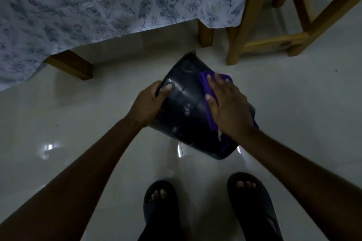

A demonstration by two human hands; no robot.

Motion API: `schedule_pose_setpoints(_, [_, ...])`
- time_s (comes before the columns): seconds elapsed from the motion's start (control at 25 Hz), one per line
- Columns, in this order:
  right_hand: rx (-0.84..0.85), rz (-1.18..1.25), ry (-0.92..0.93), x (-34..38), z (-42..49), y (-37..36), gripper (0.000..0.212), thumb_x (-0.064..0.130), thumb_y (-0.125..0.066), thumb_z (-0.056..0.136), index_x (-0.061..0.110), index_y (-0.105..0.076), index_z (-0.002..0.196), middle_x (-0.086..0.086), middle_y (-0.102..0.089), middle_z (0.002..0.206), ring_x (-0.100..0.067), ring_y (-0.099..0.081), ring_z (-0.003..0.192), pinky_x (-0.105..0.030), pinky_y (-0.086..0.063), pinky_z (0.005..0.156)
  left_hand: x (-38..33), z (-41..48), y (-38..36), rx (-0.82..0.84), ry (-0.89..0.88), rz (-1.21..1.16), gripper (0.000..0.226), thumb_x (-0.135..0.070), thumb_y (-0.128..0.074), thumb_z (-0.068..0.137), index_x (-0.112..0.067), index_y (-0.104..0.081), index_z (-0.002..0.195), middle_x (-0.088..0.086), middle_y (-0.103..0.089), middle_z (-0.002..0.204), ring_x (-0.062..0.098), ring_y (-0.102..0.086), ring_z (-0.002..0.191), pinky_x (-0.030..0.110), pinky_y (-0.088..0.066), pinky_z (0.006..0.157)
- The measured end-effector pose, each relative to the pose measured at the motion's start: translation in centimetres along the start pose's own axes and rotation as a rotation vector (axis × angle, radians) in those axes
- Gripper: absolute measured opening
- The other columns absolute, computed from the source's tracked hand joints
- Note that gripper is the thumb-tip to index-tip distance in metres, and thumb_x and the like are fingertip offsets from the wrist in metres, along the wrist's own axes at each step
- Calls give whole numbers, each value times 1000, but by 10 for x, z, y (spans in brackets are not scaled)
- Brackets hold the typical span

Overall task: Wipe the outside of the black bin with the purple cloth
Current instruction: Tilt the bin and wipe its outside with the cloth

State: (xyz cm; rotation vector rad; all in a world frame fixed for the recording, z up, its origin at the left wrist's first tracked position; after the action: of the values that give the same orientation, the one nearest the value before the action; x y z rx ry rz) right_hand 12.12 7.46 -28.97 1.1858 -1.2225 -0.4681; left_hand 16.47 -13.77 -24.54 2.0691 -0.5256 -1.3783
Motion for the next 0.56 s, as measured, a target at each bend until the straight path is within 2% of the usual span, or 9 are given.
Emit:
schedule_pose_setpoints(0.08, [-32,73,-123,-8,5,0,57,42,-29,100,20,-20,152,-7,-28,158,-31,-32,141,-51,-33,111,10,-8,-7,-128,23,69,39,-47,-39,98,-14,-60,96,-1,-65,87,17,-62,79,19,-43,60])
schedule_pose_setpoints(0.16, [-58,-83,-121,3,-17,-7,61,43,-26,98,19,-15,153,-10,-22,160,-36,-26,143,-54,-30,111,8,-1,-14,-186,51,79,43,-46,-38,99,-11,-59,88,3,-66,83,20,-61,78,26,-43,63])
schedule_pose_setpoints(0.2, [-53,-164,-69,12,-32,-13,63,43,-27,97,19,-13,154,-11,-18,161,-38,-22,145,-56,-27,111,6,3,-15,-187,53,79,43,-45,-37,99,-10,-59,87,4,-66,83,19,-60,76,26,-43,64])
schedule_pose_setpoints(0.28, [-18,-217,11,26,-54,-21,66,45,-32,96,22,-11,154,-10,-11,162,-38,-15,146,-57,-24,111,7,6,-14,-182,19,84,40,-42,-38,100,-11,-60,87,5,-67,83,13,-58,70,15,-42,60])
schedule_pose_setpoints(0.32, [-16,-212,62,26,-50,-20,66,46,-34,96,24,-11,154,-8,-11,162,-38,-15,146,-57,-24,110,9,4,-14,-186,4,75,39,-42,-39,100,-11,-60,87,6,-67,83,9,-58,69,10,-40,58])
schedule_pose_setpoints(0.4, [-34,-172,89,18,-16,-13,62,46,-32,97,25,-14,153,-7,-17,161,-35,-20,145,-55,-27,110,11,-1,-15,-202,-22,44,39,-41,-40,99,-9,-62,91,6,-67,84,11,-59,71,11,-41,61])
schedule_pose_setpoints(0.48, [-20,-54,-8,3,21,-1,58,45,-27,99,23,-17,151,-9,-26,158,-33,-30,142,-55,-33,110,9,2,-16,-206,-20,30,42,-42,-40,100,-8,-62,92,6,-68,85,16,-62,76,19,-45,64])
schedule_pose_setpoints(0.56, [-33,-23,-115,-6,18,1,59,43,-24,99,20,-17,152,-11,-28,157,-33,-32,141,-55,-35,109,4,6,-15,-191,0,14,44,-45,-38,100,-9,-61,87,5,-67,84,18,-62,76,25,-46,64])
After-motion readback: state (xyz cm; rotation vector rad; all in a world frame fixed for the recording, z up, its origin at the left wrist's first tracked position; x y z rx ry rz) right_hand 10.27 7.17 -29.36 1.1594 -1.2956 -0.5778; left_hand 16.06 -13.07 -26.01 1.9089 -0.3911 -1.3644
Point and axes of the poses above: each hand's wrist, its own z-axis towards the middle knuckle, its own y-axis out of the back of the hand, x = y × z, the point moved 2 cm from there along z, towards the middle knuckle
